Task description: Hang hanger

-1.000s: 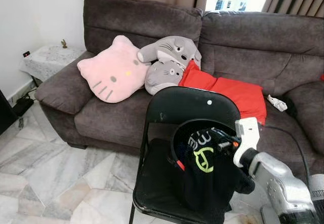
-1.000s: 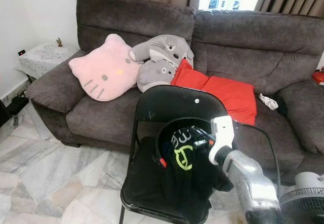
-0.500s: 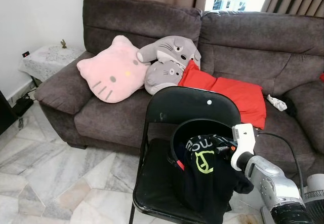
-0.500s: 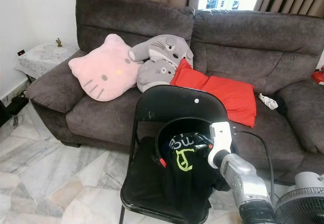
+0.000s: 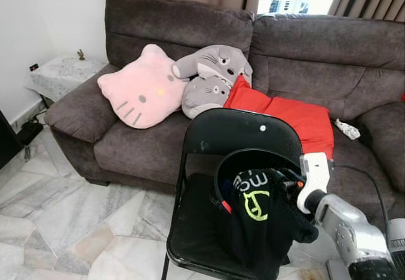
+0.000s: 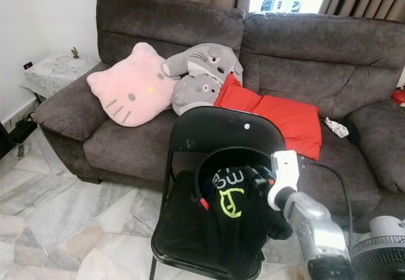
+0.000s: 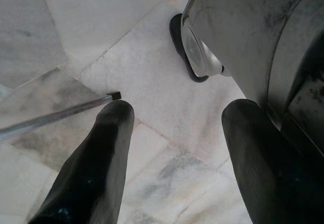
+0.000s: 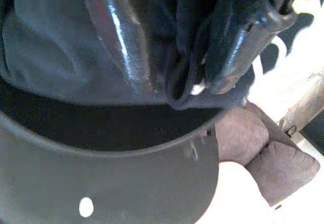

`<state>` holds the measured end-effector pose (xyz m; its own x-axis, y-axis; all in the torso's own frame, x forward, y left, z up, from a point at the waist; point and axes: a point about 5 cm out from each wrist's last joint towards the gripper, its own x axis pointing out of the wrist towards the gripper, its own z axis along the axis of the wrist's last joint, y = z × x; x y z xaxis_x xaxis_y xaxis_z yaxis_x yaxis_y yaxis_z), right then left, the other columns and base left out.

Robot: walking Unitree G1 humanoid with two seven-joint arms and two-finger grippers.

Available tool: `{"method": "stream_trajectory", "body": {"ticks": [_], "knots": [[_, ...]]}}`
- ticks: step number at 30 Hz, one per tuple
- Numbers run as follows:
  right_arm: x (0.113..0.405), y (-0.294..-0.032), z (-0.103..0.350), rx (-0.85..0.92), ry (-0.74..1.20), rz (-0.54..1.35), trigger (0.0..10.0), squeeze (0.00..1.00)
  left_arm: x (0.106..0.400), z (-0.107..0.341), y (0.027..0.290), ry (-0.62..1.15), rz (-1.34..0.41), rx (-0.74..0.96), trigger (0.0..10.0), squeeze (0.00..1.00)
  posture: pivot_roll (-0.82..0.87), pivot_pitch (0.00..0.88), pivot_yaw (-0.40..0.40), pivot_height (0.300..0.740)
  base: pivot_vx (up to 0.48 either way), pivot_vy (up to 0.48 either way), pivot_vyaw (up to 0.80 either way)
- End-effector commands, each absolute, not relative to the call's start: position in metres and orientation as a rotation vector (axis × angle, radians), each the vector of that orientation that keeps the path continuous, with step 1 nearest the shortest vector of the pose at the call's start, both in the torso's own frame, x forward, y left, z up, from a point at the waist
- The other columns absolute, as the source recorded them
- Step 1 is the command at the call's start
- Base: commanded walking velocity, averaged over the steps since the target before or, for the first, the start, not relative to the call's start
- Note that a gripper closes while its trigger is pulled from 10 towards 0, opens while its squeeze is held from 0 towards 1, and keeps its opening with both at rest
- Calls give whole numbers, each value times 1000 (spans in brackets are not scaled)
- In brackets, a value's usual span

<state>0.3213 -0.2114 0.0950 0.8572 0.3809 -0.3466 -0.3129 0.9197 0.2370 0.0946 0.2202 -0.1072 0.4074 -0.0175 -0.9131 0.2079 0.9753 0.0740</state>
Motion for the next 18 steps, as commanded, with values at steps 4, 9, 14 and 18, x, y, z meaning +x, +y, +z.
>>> {"method": "stream_trajectory", "body": {"ticks": [4,9,14,18], "knots": [[319,-215,107,185,329,355,10000,957,90,-109,218,1156,-154,184,10000,0,-72,1,-40,740,0,0,0],[319,-215,107,185,329,355,10000,957,90,-109,218,1156,-154,184,10000,0,-72,1,-40,740,0,0,0],[284,-230,167,-80,-16,393,10000,0,90,-109,218,1159,-163,192,10000,0,-97,0,-40,740,0,0,0],[264,-221,181,-169,-83,490,10000,0,91,-108,218,1155,-165,193,10000,0,-108,0,-40,740,0,0,0]]}}
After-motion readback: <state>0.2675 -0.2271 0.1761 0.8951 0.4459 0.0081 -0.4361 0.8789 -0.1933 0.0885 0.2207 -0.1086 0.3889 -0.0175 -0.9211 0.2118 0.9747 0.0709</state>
